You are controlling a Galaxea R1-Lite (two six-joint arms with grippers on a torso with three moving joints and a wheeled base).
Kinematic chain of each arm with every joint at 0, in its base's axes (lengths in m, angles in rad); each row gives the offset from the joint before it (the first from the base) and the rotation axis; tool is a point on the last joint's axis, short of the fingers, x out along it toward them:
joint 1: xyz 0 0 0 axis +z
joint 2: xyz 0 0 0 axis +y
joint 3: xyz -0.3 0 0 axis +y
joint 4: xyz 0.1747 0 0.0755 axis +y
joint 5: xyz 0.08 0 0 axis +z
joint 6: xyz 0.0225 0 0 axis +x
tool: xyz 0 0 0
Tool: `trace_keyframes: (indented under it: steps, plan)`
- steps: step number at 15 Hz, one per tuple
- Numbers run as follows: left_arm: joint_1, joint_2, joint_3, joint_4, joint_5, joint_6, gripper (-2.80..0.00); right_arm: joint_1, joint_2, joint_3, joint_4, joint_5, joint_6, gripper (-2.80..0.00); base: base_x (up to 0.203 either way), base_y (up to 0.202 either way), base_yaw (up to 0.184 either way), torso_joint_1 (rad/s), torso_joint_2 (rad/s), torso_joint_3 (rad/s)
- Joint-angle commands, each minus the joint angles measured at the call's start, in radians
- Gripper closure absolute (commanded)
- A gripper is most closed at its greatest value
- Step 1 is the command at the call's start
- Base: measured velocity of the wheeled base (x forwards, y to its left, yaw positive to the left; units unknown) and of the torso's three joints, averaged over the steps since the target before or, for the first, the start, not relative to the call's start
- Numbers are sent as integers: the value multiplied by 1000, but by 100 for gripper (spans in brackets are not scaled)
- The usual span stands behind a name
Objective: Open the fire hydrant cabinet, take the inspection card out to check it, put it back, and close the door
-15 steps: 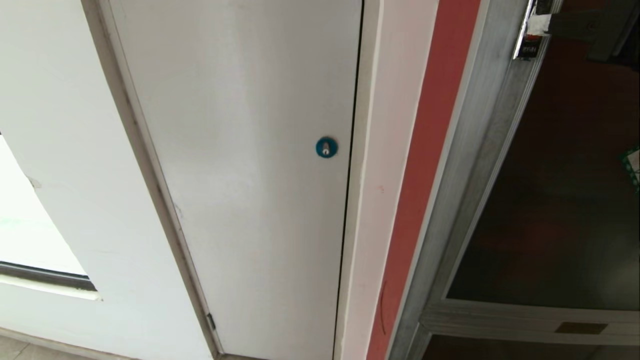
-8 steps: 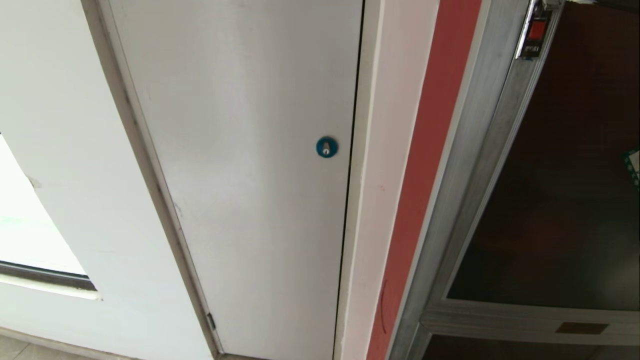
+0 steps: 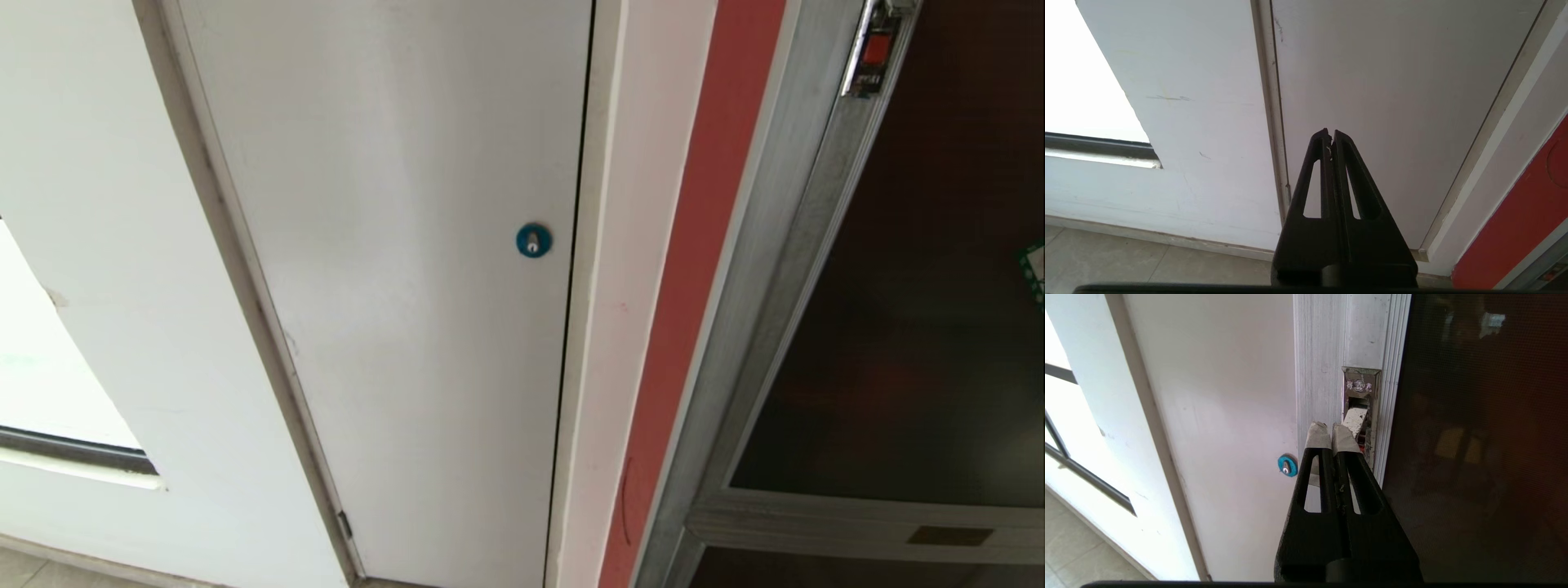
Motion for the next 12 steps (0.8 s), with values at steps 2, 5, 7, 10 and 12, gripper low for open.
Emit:
trace_keyframes:
  steps: [2, 5, 7, 10, 12]
  plan:
    - [2, 1, 6, -1, 1, 0, 0, 1, 26, -3, 0, 1, 1, 0, 0, 0, 0, 0, 0, 0]
    - [1, 1, 6, -1, 1, 0, 0, 1, 70, -18, -4, 1, -1, 0, 0, 0, 0, 0, 0, 0]
    - [1, 0, 6, -1, 1, 0, 0, -1, 99, -44, -3, -1, -1, 0, 0, 0, 0, 0, 0, 0]
    - [2, 1, 6, -1, 1, 0, 0, -1, 107, -38, -2, -3, 1, 0, 0, 0, 0, 0, 0, 0]
    - [2, 0, 6, -1, 1, 0, 0, -5, 105, -29, -3, -3, 2, 0, 0, 0, 0, 0, 0, 0]
